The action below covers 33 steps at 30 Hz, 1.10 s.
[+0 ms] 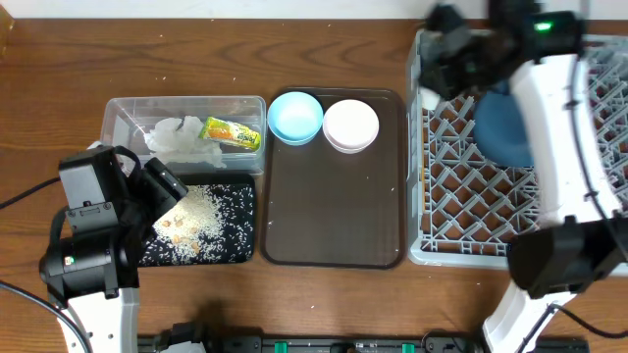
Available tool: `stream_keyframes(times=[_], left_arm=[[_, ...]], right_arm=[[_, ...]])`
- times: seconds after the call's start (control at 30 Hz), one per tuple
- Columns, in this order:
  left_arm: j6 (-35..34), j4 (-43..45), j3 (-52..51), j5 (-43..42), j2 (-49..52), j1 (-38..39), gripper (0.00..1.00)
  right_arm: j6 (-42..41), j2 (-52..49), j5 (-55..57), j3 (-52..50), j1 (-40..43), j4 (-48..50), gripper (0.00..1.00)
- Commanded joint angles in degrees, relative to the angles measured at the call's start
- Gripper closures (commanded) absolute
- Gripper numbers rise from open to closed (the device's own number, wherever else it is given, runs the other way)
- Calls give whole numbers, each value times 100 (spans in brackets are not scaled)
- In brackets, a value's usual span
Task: Sort waste into correct bins and load items into the dishwasher rack
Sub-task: 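Reach the right gripper to the pink bowl and grasp its rim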
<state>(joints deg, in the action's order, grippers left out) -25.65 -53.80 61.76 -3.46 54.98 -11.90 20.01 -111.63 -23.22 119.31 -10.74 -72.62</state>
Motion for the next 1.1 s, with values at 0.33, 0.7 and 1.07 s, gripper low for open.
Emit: stream_keyframes(times=[0.33, 0.7, 1.07], left_arm=[[28, -17, 61, 70, 11, -24, 15], [28, -17, 61, 70, 11, -24, 15], [28, -17, 61, 70, 11, -24, 15]], right_arm=[[-2009, -1172, 2435, -33, -2304, -197, 69], [-1788, -2203, 2944, -33, -2564, 424, 71], [-1609, -2675, 2944, -33, -2559, 640, 86]])
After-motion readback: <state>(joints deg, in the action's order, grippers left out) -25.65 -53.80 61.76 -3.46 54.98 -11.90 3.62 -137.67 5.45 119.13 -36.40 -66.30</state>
